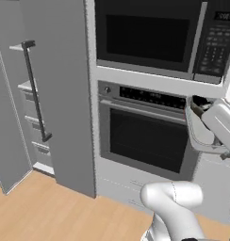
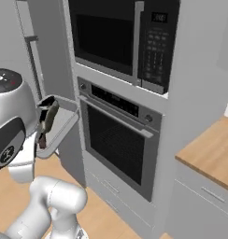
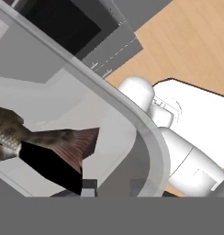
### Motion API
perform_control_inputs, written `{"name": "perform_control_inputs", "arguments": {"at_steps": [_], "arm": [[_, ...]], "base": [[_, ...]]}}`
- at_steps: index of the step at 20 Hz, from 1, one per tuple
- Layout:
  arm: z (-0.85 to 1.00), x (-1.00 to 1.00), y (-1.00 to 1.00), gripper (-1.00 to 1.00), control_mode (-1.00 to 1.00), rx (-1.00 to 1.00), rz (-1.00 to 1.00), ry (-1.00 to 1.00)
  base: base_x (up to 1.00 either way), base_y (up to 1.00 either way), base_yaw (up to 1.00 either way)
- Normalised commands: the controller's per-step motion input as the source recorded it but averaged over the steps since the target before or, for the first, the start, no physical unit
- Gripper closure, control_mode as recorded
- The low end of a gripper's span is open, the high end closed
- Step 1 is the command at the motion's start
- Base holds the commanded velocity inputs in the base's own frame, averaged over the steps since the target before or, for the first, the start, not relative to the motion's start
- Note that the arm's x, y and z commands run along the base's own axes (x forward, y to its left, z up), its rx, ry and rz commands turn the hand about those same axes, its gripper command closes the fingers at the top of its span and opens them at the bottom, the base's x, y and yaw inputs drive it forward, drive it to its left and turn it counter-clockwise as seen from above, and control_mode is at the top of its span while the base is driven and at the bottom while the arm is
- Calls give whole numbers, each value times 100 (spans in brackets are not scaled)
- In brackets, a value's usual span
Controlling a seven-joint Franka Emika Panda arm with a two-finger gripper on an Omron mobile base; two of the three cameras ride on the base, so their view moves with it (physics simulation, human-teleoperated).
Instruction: Take the meat container that has the fish and place it on the second highest rack of the freezer. Then take the vegetable container that has the bell pepper and cucumber and place it on the highest rack of the freezer.
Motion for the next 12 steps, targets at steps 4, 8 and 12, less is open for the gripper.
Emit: {"name": "perform_control_inputs", "arguments": {"at_steps": [4, 8, 12], "arm": [[0, 0, 0, 100, 100, 0, 0, 0], [0, 0, 0, 100, 100, 0, 0, 0], [0, 0, 0, 100, 100, 0, 0, 0]], "base": [[63, 100, 12], [59, 100, 10], [59, 100, 7]]}}
